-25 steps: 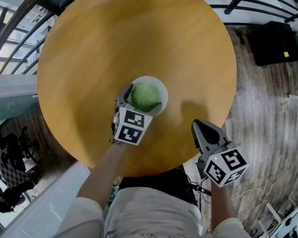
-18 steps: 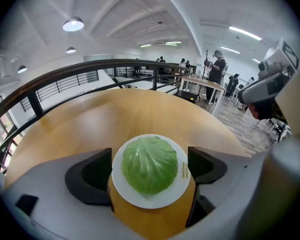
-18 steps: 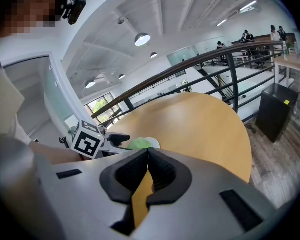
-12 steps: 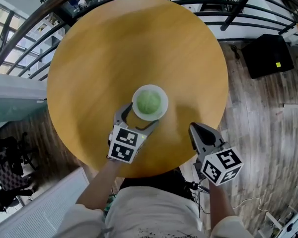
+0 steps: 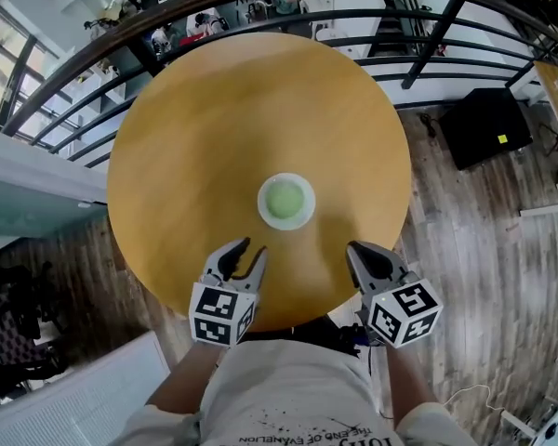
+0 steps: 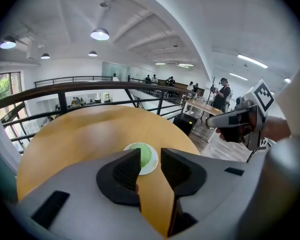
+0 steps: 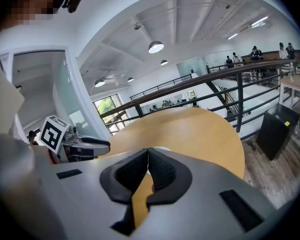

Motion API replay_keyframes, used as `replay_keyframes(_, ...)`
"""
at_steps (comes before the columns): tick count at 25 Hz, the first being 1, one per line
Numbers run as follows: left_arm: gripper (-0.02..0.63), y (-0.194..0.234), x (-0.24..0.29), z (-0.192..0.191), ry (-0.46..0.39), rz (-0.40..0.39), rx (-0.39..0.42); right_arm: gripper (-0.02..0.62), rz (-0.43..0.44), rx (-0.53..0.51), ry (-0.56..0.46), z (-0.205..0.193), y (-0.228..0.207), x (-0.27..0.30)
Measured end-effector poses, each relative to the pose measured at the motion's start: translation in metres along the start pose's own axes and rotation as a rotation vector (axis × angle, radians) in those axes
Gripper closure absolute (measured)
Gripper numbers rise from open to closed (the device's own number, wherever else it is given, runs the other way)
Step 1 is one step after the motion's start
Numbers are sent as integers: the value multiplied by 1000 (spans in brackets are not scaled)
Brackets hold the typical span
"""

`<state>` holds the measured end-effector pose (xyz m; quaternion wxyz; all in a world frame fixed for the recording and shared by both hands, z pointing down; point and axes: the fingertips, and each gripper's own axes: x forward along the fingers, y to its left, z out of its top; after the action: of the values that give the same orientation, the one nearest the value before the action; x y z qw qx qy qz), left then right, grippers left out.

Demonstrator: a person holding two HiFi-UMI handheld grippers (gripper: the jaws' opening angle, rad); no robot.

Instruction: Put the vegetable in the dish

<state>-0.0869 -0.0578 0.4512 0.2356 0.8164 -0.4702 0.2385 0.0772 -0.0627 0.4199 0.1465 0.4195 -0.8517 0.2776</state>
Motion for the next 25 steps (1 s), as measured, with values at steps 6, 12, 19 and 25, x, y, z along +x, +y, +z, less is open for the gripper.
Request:
replay_keyframes(6,552,-12,-38,12,-49,28,44,571,-4,-39,-42,13,23,-20)
replay_keyframes(12,583,-21,-52,22,-81,-26,37,571,-11,-93,-93,45,35,-26)
replay_keyframes(19,583,-33,-56,34,-84,-65,72,569,-17,-95,-101,53,39,-33)
replay_keyframes(25,583,-32,-54,29,-66,-74,63,571,5,-98,-64,40,44,-24)
